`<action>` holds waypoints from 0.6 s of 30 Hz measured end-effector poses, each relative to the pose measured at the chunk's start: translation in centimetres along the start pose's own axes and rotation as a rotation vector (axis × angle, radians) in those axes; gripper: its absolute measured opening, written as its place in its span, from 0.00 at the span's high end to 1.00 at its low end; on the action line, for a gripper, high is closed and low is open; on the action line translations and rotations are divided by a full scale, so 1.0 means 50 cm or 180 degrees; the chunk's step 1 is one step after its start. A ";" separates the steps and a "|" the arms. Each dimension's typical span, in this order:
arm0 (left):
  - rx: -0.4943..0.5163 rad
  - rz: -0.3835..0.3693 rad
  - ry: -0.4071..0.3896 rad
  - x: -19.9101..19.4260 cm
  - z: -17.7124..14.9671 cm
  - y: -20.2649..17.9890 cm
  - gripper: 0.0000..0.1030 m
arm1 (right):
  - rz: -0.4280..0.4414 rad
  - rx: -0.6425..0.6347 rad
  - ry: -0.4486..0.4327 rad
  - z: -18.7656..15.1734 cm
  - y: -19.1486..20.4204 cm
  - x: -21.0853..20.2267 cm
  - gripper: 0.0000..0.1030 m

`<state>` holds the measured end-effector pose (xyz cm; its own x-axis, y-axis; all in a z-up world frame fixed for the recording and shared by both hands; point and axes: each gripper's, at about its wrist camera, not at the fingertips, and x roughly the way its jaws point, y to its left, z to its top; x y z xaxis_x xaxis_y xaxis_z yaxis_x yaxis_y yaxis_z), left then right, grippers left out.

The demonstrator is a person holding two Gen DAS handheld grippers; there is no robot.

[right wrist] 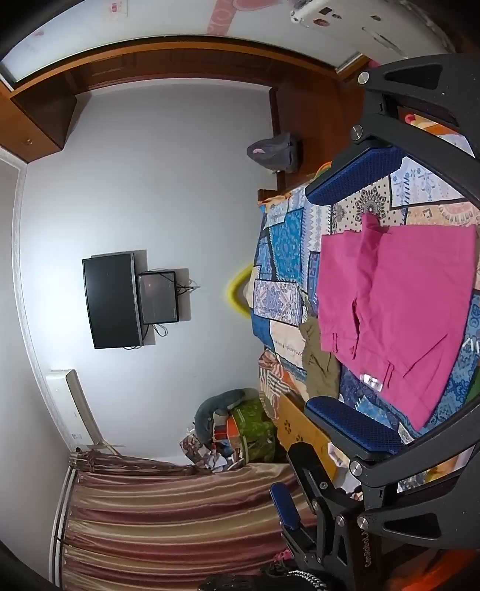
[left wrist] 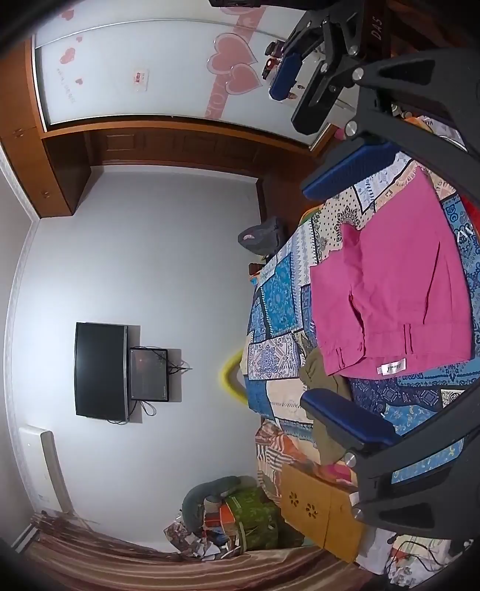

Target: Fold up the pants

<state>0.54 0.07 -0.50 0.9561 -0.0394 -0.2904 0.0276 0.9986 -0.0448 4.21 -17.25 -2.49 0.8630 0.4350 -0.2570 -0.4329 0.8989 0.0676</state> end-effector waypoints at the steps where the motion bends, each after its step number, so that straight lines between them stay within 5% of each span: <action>1: -0.0008 -0.0003 0.0001 0.002 0.000 0.001 0.00 | 0.0000 0.0004 0.0004 -0.001 -0.001 0.001 0.00; 18: 0.0018 -0.0024 -0.0004 0.004 -0.006 -0.002 0.00 | -0.0003 0.0030 0.0012 -0.004 -0.008 0.009 0.00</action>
<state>0.63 -0.07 -0.84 0.9562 -0.0468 -0.2889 0.0364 0.9985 -0.0414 4.71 -17.43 -2.83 0.8624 0.4340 -0.2607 -0.4296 0.8998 0.0765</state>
